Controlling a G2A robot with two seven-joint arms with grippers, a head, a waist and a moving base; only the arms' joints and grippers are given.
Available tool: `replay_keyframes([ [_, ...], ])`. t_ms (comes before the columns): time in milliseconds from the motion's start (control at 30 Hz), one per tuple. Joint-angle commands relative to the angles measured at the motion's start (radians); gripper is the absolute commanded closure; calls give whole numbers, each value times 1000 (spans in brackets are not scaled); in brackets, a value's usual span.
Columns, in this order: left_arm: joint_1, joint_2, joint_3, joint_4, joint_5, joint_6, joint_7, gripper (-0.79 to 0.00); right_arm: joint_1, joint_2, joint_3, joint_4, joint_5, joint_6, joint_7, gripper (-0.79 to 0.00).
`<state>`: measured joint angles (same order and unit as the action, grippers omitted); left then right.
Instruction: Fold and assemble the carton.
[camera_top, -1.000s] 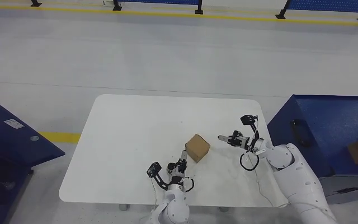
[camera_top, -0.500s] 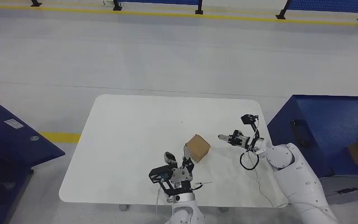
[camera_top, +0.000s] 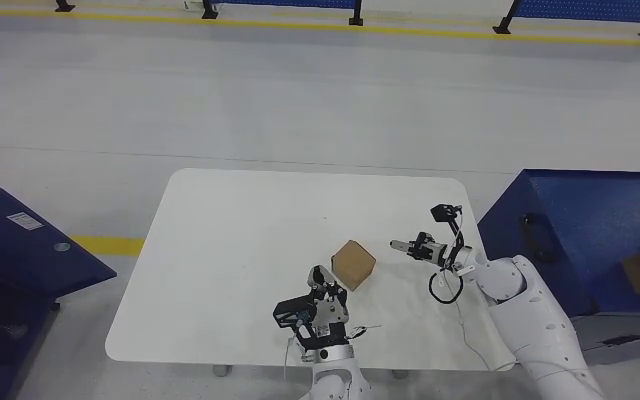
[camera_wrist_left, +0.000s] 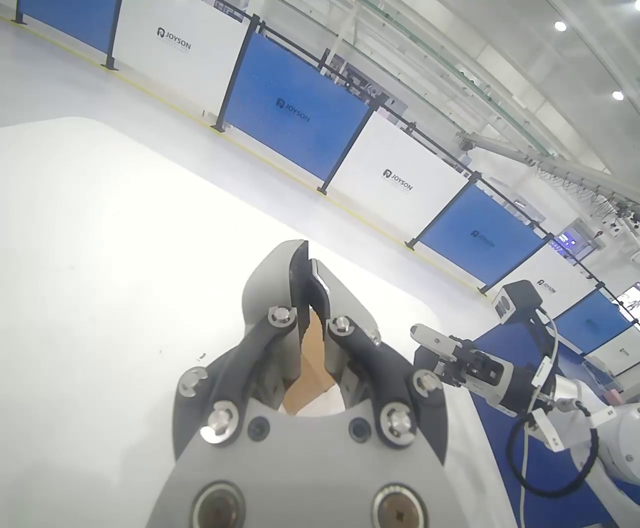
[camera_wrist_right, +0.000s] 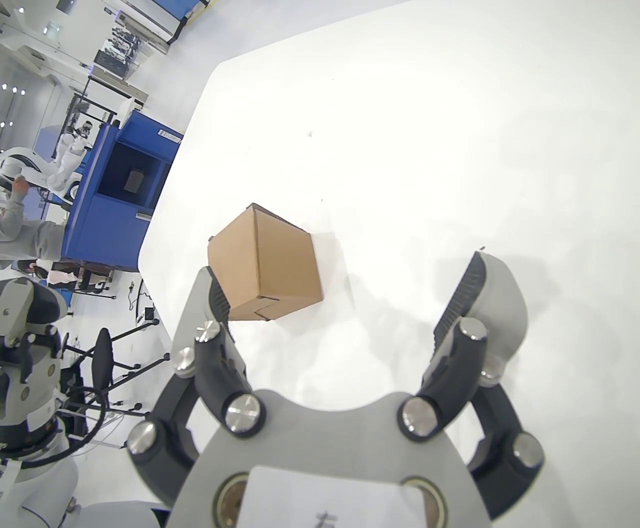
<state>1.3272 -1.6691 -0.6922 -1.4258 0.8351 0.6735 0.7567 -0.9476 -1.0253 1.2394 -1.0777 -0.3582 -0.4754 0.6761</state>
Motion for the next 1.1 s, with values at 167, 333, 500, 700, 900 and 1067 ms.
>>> replay_keyframes([
  [167, -138, -20, 73, 64, 277, 23, -123, 0, -6, 8, 44, 12, 12, 51, -22, -785],
  [333, -258, -54, 119, 138, 393, 29, -225, 0, -5, 13, 58, 21, 23, 59, 2, -785],
  [500, -333, -89, 144, 198, 436, 13, -326, 0, -5, 13, 58, 21, 23, 59, 2, -785],
  [700, -342, -93, 153, 199, 466, 5, -306, 0, -5, 13, 58, 21, 23, 59, 2, -785],
  [900, -342, -93, 153, 199, 466, 5, -306, 0, -5, 13, 58, 21, 23, 59, 2, -785],
  [1067, -345, -90, 156, 217, 489, -47, -331, 0, -5, 13, 58, 21, 23, 59, 2, -785],
])
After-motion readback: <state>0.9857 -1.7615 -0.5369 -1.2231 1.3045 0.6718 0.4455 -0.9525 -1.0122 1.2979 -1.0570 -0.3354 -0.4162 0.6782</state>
